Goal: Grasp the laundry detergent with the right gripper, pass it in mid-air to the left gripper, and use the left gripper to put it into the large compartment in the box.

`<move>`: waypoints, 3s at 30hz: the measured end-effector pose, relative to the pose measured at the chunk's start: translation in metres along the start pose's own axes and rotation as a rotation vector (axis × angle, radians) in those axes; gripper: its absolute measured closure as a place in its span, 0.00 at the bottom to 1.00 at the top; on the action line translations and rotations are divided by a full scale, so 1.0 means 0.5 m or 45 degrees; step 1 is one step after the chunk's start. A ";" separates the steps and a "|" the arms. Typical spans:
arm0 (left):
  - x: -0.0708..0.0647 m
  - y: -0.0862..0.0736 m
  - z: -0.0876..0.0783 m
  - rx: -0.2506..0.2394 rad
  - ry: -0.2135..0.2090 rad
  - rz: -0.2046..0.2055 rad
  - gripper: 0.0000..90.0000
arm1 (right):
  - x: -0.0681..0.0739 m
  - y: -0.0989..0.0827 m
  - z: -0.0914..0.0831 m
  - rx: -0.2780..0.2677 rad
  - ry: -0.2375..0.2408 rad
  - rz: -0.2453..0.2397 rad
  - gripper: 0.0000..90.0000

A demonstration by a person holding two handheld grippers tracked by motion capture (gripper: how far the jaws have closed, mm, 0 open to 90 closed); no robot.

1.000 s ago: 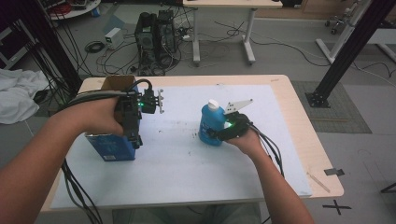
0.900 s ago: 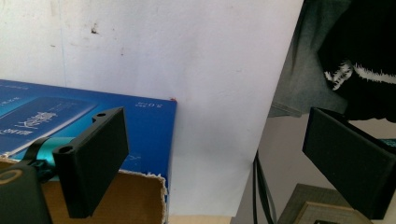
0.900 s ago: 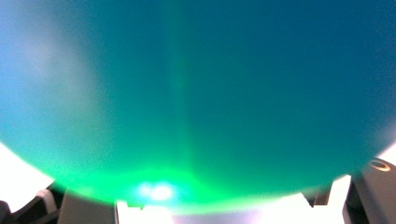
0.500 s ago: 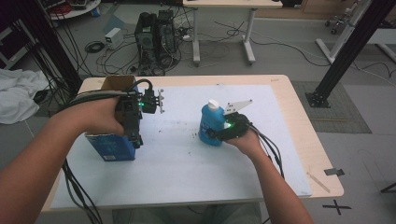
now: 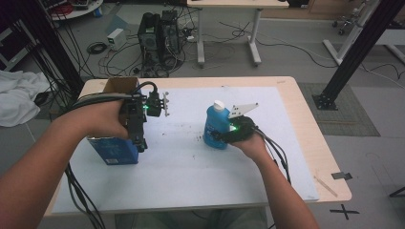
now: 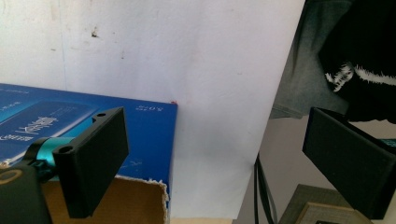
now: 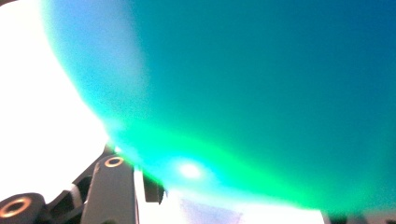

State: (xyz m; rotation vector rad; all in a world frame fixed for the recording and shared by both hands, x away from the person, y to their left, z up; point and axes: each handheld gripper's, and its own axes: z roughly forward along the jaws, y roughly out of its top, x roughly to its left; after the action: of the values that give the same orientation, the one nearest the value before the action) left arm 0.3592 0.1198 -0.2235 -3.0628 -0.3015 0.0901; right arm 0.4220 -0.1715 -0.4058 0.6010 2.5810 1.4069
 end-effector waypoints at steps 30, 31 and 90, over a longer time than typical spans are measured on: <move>-0.005 0.033 -0.026 -0.050 0.042 0.047 0.08 | 0.063 0.070 -0.076 0.038 0.137 -0.172 0.50; -0.006 0.034 -0.026 -0.049 0.043 0.054 0.08 | 0.071 0.074 -0.076 0.036 0.156 -0.192 0.50; -0.078 0.141 0.001 -0.051 0.011 0.223 0.08 | 0.227 0.141 0.037 0.026 0.475 -0.461 0.50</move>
State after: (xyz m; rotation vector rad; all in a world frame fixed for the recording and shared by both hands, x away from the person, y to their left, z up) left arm 0.3348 0.0431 -0.2268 -3.1221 -0.0339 0.0799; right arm 0.3435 -0.0769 -0.3500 -0.1453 2.7885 1.4771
